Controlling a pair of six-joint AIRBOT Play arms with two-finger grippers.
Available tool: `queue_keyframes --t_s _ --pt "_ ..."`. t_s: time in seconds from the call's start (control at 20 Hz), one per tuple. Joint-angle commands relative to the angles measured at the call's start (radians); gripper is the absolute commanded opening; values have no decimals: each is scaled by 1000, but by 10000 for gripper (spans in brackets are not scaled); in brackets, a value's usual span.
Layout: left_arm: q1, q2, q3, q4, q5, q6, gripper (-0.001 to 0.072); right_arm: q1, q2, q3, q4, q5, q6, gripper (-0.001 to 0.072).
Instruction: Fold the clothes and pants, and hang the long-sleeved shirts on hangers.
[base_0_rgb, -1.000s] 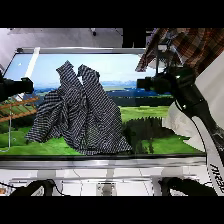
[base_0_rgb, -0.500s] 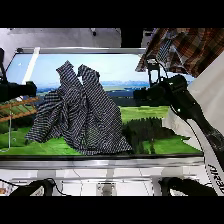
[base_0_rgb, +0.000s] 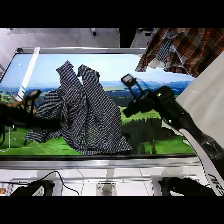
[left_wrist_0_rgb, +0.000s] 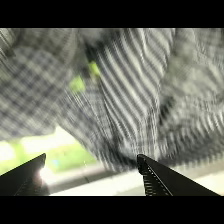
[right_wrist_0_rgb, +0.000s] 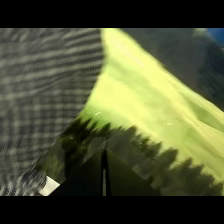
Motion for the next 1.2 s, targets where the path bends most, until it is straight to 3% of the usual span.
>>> queue_keyframes --t_s 0.0,0.2,0.45,0.8,0.85,0.9,1.15 --pt "0 135 -179 -46 29 64 703 57 89 -149 71 76 -140 39" --pt "0 187 -289 -80 -6 27 702 61 135 -252 96 71 -150 38" --pt "0 123 -338 -83 -102 -29 702 137 135 -322 201 60 -314 39" --pt "0 -108 -338 -209 -299 -104 696 247 135 -322 216 113 -307 39" --pt "0 -143 -338 -218 -304 -104 589 248 135 -322 216 105 -307 39" --pt "0 -174 -337 -223 -305 -103 383 248 135 -322 217 91 -307 39" --pt "0 -199 -334 -233 -315 -103 367 248 134 -323 266 43 -307 39"
